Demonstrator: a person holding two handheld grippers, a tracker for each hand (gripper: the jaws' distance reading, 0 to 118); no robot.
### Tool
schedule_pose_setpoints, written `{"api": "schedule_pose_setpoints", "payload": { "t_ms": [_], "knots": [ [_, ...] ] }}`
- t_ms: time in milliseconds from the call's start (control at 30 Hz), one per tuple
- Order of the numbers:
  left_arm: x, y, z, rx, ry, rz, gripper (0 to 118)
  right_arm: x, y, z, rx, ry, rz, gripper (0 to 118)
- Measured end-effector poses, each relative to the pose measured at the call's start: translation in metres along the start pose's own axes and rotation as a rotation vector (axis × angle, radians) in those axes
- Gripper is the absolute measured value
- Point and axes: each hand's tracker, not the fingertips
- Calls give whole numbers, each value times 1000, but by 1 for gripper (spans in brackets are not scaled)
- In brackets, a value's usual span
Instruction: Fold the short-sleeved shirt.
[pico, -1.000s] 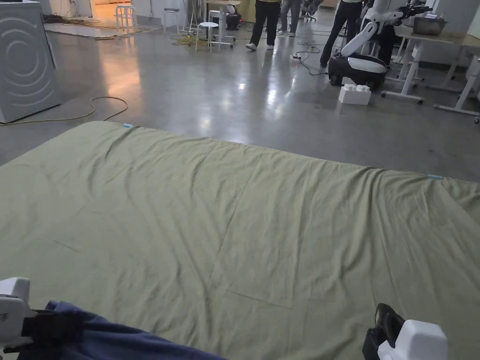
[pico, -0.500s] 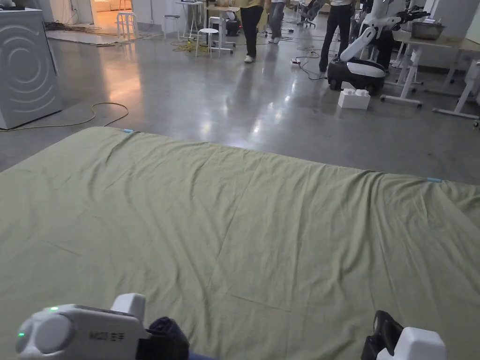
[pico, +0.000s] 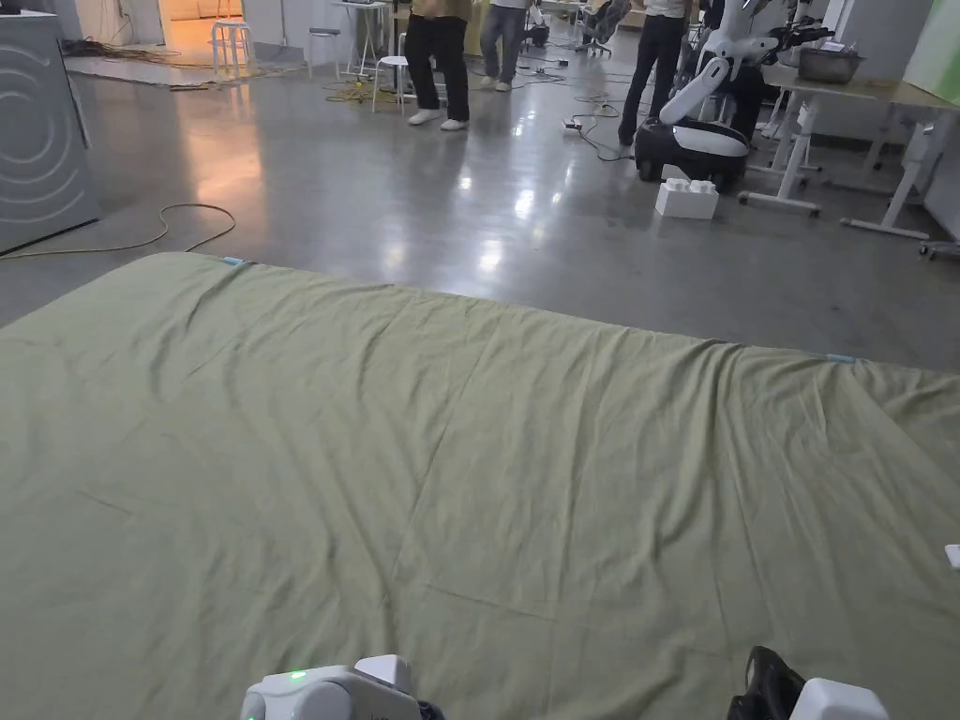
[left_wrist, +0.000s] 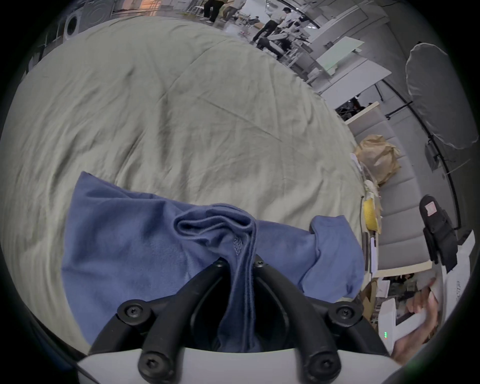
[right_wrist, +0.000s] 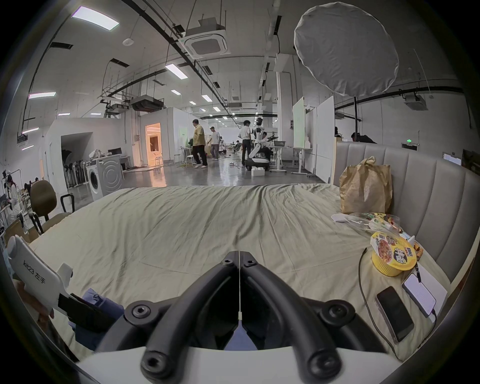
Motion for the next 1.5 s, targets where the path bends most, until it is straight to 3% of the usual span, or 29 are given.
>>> {"api": "schedule_pose_setpoints", "payload": {
  "t_ms": [67,167,200,367,467,567,600,733,1000,1167,1233,1333,1400,1500],
  "knots": [
    [-1,-1,1,0,-8,4,21,1,-1,0,-5,0,-1,1],
    [0,-1,16,7,-32,-8,55,3,-2,1,-10,-2,-1,1],
    [0,0,24,19,-36,-24,59,3,-2,1,-11,-3,-3,1],
    [-12,6,64,79,-69,-51,59,5,-4,0,-13,-7,-12,1],
    [-14,6,68,120,-13,-84,56,6,-5,0,-16,-6,-15,1],
    [-11,2,54,80,33,-111,24,5,-6,0,-20,-3,-19,1],
    [-10,0,47,52,31,-114,21,6,-7,0,-22,-2,-20,1],
    [7,-20,12,-92,78,-209,17,7,-9,1,-31,-4,-18,1],
    [36,-48,2,-62,-42,-267,17,13,-15,5,-45,-14,-15,1],
    [35,-51,-21,-78,-25,-269,17,14,-17,4,-52,-14,-16,1],
    [28,-47,-19,-69,-63,-192,17,15,-17,5,-55,-13,-24,1],
    [20,-43,-6,-65,-103,-182,17,15,-16,5,-55,-14,-23,1],
    [10,-39,11,-48,-133,-174,26,15,-15,5,-53,-13,-20,1],
    [-15,-26,46,19,-171,-154,67,15,-11,6,-45,-11,-20,1]
  ]
}}
